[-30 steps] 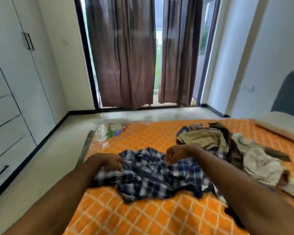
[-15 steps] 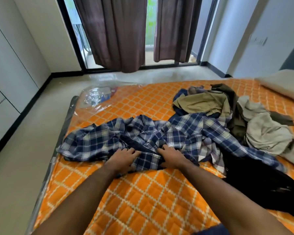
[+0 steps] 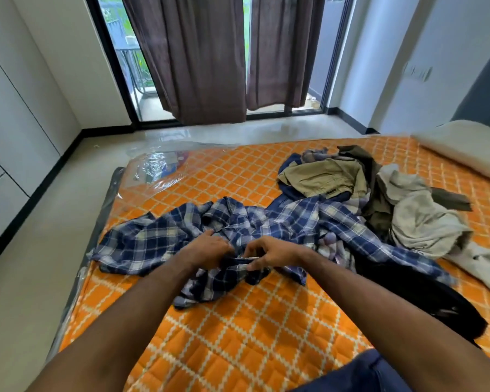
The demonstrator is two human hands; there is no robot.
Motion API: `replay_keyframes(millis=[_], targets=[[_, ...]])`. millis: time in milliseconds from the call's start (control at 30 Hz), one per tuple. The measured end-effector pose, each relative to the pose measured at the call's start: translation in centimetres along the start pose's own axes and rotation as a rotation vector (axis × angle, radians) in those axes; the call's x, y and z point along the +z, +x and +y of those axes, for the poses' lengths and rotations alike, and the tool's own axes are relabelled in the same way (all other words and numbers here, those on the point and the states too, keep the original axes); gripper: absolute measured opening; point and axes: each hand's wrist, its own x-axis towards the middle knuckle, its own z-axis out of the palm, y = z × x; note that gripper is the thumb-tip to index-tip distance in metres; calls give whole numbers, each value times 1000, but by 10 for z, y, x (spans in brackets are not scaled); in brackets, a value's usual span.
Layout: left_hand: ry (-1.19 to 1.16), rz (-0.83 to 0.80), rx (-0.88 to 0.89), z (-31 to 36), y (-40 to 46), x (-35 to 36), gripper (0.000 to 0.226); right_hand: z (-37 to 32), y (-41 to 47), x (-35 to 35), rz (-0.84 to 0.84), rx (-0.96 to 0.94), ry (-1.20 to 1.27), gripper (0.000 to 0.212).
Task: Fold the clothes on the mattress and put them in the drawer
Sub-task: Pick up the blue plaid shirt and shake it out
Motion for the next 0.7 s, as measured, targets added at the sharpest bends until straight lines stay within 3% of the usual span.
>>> replay_keyframes(millis=[67,167,233,300,400,467,567,633,700], targets=[[-38,96,-13,-7,-10,-15,22,-5,-9,-8,-40,65,-82,30],[-165,415,-123,-24,-30,-47,12,-14,-22,-21,28,168,-267,36],[-270,580,-162,-28,-45,-76,6,-21,-27,-31,158,198,-269,26],[-373,676,-218,-23,-62,-112,2,-38,-34,-45,329,195,-246,30],[-369,823,-384,-26,-79,-160,6,-76,-46,-85,566,98,-178,23],[-306,818,-447,-34,-93,-192,18,-112,-62,-114,736,20,-87,23],[-111,624,-363,-53,-116,-229,55,-173,-94,-157,877,-172,-91,39],[5,621,-292,-60,-140,-247,62,-210,-116,-180,852,-250,-246,38],[65,636,-251,-68,-155,-258,55,-229,-131,-198,713,-224,-450,34]])
